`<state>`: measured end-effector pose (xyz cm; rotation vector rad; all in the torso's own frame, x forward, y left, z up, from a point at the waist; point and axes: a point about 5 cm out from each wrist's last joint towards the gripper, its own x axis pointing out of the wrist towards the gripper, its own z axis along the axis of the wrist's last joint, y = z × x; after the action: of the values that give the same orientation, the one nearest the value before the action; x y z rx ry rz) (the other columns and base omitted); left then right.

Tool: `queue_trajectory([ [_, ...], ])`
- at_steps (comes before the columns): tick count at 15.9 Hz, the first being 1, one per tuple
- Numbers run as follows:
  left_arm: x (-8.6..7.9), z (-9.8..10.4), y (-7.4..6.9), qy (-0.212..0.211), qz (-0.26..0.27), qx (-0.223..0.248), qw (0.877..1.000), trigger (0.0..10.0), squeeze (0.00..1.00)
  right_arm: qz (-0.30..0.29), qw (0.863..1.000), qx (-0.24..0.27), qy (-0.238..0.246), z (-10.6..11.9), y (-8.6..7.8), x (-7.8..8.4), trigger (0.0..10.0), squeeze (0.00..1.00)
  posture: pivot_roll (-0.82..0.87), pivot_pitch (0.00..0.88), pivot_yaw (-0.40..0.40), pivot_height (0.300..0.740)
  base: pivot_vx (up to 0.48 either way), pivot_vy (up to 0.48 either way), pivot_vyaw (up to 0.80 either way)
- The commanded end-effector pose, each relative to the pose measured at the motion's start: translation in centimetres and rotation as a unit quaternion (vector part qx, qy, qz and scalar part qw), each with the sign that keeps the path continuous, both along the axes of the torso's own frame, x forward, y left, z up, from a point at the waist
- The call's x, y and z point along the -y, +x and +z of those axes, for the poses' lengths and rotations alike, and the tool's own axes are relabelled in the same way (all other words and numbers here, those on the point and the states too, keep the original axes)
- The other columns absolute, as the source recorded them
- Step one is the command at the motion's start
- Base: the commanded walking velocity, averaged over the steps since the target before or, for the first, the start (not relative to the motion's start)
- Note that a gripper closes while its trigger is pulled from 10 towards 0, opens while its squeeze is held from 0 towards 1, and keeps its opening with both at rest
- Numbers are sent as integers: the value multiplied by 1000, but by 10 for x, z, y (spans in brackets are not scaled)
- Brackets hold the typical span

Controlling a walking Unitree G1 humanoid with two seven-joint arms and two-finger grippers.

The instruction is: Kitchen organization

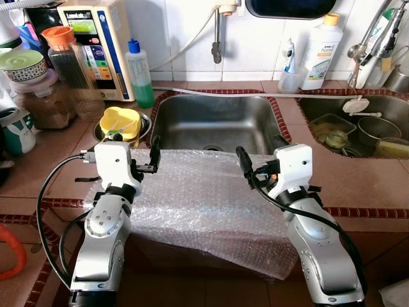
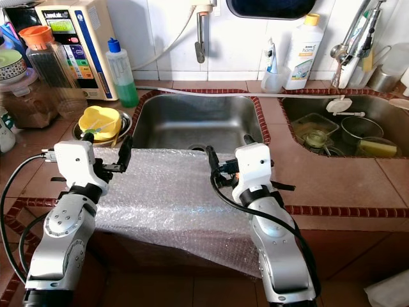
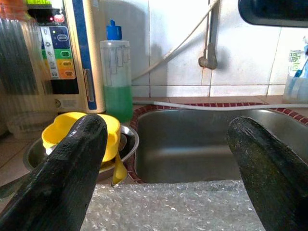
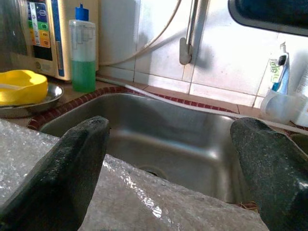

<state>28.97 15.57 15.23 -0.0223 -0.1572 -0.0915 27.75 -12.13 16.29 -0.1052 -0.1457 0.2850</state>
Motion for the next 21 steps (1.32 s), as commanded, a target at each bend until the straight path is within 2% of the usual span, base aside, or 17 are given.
queue_trajectory([
  [1,-1,2,-1,-2,-2,1,1000,10000,0,12,1000,17,1,7,-3,-2,10000,0,-25,0,54,740,0,0,0],
  [3,1,2,-1,-4,-6,0,1000,10000,0,17,1000,19,2,8,-4,-3,10000,0,-27,1,54,740,0,0,0],
  [21,3,0,-1,-10,-11,-8,1000,10000,0,32,999,26,0,9,-5,-4,10000,0,-24,0,47,740,267,0,0],
])
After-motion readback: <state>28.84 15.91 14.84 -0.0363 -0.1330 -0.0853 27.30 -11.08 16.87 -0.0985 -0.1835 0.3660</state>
